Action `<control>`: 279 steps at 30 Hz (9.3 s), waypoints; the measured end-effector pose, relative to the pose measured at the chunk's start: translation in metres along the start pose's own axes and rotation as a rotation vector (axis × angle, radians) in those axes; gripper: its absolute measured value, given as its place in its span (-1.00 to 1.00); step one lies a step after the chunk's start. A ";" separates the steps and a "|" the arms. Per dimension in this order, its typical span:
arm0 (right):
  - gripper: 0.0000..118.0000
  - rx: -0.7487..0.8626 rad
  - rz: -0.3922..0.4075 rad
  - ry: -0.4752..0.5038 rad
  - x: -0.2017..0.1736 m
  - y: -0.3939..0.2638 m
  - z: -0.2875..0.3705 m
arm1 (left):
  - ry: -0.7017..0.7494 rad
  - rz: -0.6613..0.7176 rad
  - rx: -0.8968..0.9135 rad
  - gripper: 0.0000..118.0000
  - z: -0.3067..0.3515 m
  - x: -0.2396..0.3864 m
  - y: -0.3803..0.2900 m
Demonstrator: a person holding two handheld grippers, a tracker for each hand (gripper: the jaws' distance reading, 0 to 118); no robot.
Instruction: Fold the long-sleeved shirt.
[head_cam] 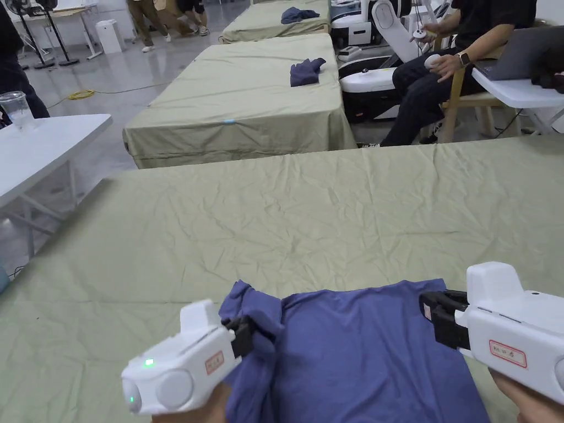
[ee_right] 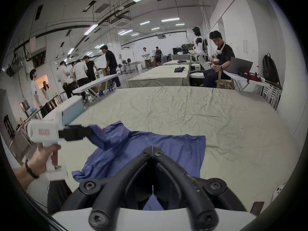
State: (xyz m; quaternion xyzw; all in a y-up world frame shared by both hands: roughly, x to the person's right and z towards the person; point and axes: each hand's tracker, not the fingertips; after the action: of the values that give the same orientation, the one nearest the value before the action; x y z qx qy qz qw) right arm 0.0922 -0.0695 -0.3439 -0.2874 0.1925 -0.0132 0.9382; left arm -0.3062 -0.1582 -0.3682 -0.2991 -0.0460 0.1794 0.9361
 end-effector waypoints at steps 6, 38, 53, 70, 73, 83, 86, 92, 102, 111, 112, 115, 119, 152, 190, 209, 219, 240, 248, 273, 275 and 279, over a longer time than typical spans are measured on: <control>-0.98 -0.014 0.002 0.000 -0.005 -0.005 0.001 | 0.050 0.074 -0.149 -0.94 -0.018 -0.030 -0.060; -0.98 0.072 -0.043 -0.179 -0.004 -0.029 0.036 | 0.191 -0.352 0.038 -1.00 0.104 0.050 -0.010; -0.98 -0.019 -0.058 -0.181 0.014 -0.036 -0.014 | 0.111 -0.331 -0.215 -1.00 -0.019 0.025 0.066; -0.98 -0.187 -0.063 -0.196 0.056 -0.052 -0.111 | 0.172 -0.238 -0.417 -0.14 -0.211 -0.034 0.085; -0.98 -0.209 -0.061 -0.193 0.057 -0.057 -0.118 | 0.164 -0.176 -0.474 -0.14 -0.230 -0.049 0.071; -0.98 -0.226 -0.097 -0.184 0.064 -0.057 -0.121 | 0.137 -0.202 -0.416 -0.69 -0.221 -0.042 0.060; -0.97 -0.228 -0.104 -0.166 0.071 -0.043 -0.124 | 0.147 -0.191 -0.414 -0.70 -0.224 -0.042 0.058; 0.15 -0.324 -0.042 -0.231 0.113 0.011 -0.175 | 0.149 -0.199 -0.422 -0.70 -0.225 -0.046 0.059; 0.09 -0.515 -0.069 -0.257 0.180 0.030 -0.297 | 0.135 -0.174 -0.431 -0.70 -0.231 -0.056 0.059; -0.62 -0.528 -0.022 -0.251 0.171 0.007 -0.305 | 0.141 -0.191 -0.427 -0.70 -0.234 -0.052 0.057; -0.84 -0.523 0.007 -0.258 0.168 0.010 -0.302 | 0.144 -0.194 -0.424 -0.70 -0.233 -0.051 0.056; -0.86 -0.478 0.020 -0.254 0.159 0.016 -0.285 | 0.149 -0.235 -0.388 -0.70 -0.228 -0.047 0.052; -0.88 -0.391 0.027 -0.240 0.148 0.029 -0.252 | 0.169 -0.264 -0.324 -0.71 -0.206 -0.034 0.060; -0.88 -0.286 -0.061 -0.188 0.058 -0.151 0.013 | 0.157 -0.162 -0.232 -0.73 0.049 -0.059 -0.078; -0.58 0.086 0.000 -0.204 -0.052 -0.064 0.087 | 0.257 -0.247 0.078 -0.30 0.164 0.010 -0.035; -0.98 0.049 0.100 -0.070 -0.095 -0.065 0.069 | -0.095 -0.083 -0.187 -0.99 0.179 -0.067 -0.001; -0.98 -0.089 0.146 -0.052 -0.109 -0.073 0.020 | -0.272 0.126 -0.354 -0.81 0.125 -0.153 -0.015; -0.98 -0.242 0.100 -0.064 -0.092 -0.086 -0.028 | -0.511 0.377 -0.508 0.38 -0.013 -0.221 -0.057; -0.98 -0.257 0.100 -0.080 -0.088 -0.088 -0.032 | -0.553 0.329 -0.606 0.37 -0.035 -0.197 -0.058; -0.98 -0.189 0.047 -0.044 -0.084 -0.085 -0.018 | -0.286 0.022 -0.548 -0.59 0.011 -0.194 -0.010; -0.98 -0.182 0.045 -0.041 -0.083 -0.086 -0.016 | -0.226 0.012 -0.551 -0.59 0.019 -0.210 -0.001; -0.98 -0.170 0.027 -0.034 -0.079 -0.088 -0.014 | -0.148 0.039 -0.541 -0.59 0.038 -0.228 0.009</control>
State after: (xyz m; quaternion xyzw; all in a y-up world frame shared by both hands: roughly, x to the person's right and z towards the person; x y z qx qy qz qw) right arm 0.0217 -0.1401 -0.2786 -0.3636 0.1806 0.0209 0.9136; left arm -0.5291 -0.2133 -0.3375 -0.5252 -0.1545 0.2001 0.8126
